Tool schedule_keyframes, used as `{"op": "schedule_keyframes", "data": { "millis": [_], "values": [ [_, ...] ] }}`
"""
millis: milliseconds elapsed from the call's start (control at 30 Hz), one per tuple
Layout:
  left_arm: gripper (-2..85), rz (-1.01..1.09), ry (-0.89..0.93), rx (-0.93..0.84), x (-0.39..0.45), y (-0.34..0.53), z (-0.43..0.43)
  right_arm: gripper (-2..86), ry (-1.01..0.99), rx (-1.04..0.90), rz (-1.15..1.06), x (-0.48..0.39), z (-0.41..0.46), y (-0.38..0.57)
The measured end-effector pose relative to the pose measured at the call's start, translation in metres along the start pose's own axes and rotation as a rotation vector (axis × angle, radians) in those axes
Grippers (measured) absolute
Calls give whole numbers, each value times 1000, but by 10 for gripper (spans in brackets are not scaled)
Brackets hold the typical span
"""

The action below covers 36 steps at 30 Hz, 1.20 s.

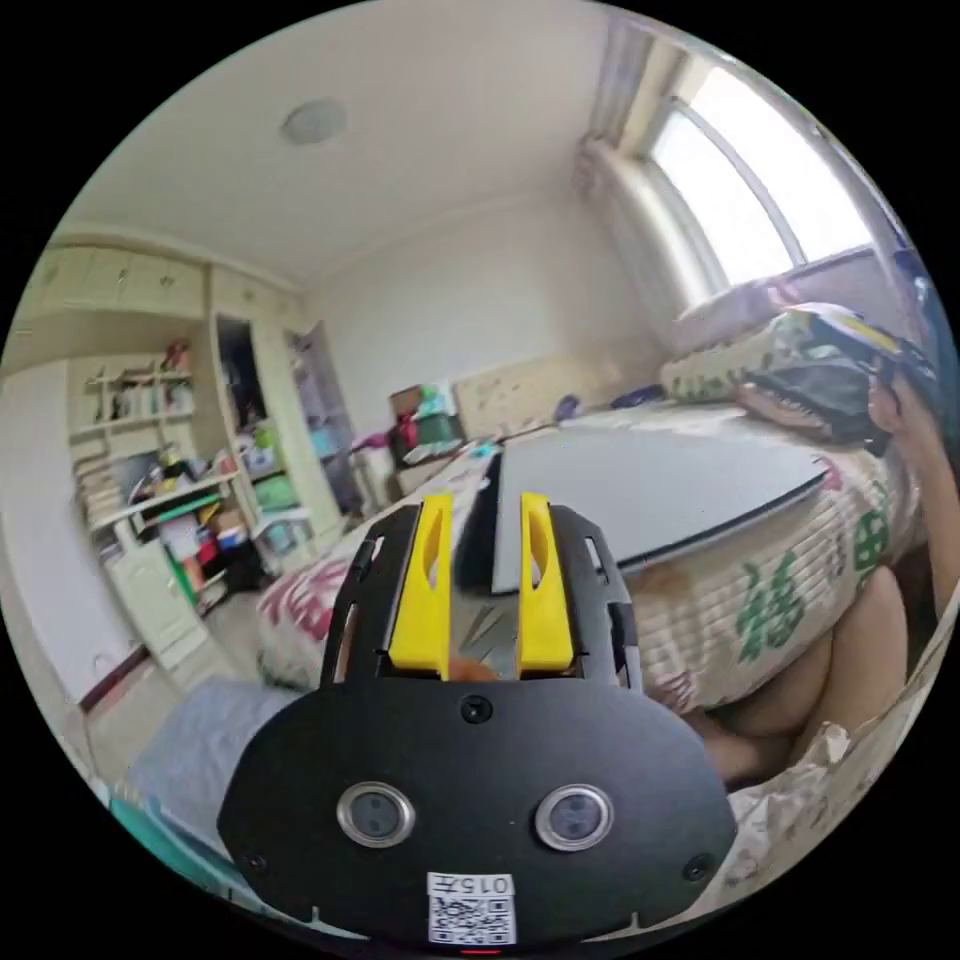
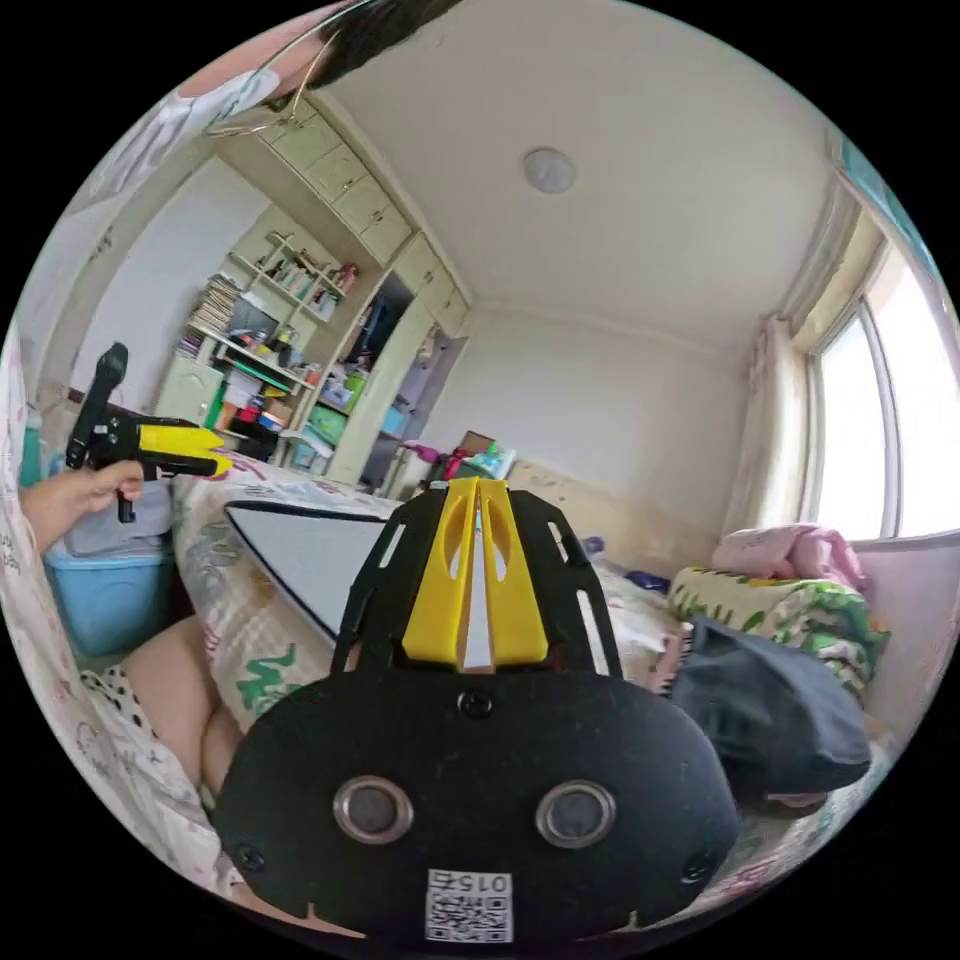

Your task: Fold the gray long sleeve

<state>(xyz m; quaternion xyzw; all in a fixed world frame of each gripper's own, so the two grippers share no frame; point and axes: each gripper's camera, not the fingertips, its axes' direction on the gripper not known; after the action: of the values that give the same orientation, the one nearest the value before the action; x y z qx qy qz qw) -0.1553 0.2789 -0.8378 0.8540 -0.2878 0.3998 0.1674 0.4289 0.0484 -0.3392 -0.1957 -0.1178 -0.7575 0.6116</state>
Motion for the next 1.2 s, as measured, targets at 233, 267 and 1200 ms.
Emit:
{"op": "schedule_keyframes", "data": {
  "millis": [233, 267, 1200],
  "values": [
    [169, -565, -608, -281, -343, 80, 8, -10, -223, -98, 23, -14, 45, 5],
    [175, -744, -621, -271, -402, 98, -5, -10, -236, -114, 16, -14, 50, 4],
    [-3, -599, 1257, 639, 117, -315, -29, -10, -264, -99, 107, 97, 78, -47]
  ]
}}
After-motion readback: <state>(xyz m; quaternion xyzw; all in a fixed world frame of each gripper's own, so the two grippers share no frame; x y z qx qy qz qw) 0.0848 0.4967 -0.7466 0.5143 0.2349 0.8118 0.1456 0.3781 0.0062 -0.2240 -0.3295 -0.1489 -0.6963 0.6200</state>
